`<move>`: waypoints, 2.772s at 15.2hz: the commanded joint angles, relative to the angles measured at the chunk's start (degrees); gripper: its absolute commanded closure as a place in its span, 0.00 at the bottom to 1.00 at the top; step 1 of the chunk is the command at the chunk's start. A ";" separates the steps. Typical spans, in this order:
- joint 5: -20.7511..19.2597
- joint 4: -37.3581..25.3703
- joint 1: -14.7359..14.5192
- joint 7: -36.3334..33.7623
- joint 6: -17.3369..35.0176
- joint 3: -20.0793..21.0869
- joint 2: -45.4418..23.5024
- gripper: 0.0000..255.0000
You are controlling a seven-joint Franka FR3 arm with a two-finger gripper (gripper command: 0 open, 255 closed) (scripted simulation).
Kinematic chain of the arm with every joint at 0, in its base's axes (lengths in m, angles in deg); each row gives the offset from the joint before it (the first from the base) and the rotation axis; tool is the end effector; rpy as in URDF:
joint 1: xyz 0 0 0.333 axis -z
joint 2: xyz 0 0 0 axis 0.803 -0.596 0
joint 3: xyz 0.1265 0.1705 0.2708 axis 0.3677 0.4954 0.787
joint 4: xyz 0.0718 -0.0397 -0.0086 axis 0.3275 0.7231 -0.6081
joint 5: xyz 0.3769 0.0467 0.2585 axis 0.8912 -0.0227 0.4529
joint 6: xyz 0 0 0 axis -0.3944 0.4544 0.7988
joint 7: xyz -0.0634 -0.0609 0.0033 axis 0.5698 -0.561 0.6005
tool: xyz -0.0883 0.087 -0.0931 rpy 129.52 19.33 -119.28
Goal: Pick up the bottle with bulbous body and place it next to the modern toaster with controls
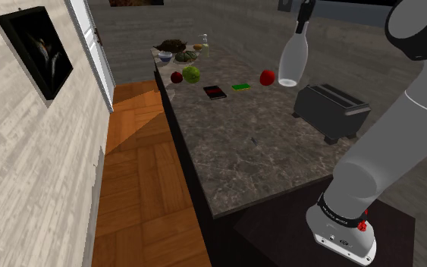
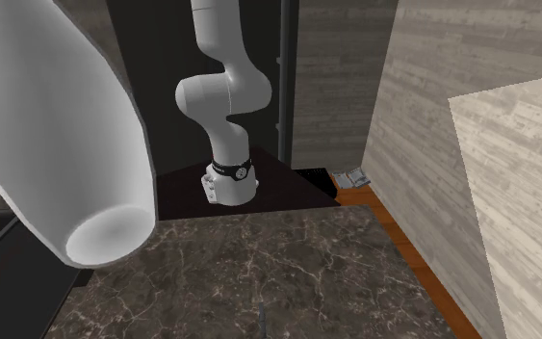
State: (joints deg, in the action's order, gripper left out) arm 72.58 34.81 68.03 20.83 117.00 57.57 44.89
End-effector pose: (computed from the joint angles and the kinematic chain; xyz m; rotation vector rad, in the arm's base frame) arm 0.4339 -0.3548 0.7212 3.1133 0.2866 0.0983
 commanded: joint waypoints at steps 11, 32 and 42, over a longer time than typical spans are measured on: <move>-1.73 14.70 -0.11 -1.29 10.28 0.89 4.81 1.00; -2.88 33.67 0.37 -1.79 26.68 0.69 7.53 1.00; -2.82 40.62 0.54 -1.48 34.40 0.16 6.71 1.00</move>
State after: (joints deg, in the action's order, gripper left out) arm 69.78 74.73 68.55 19.31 150.65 57.77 51.60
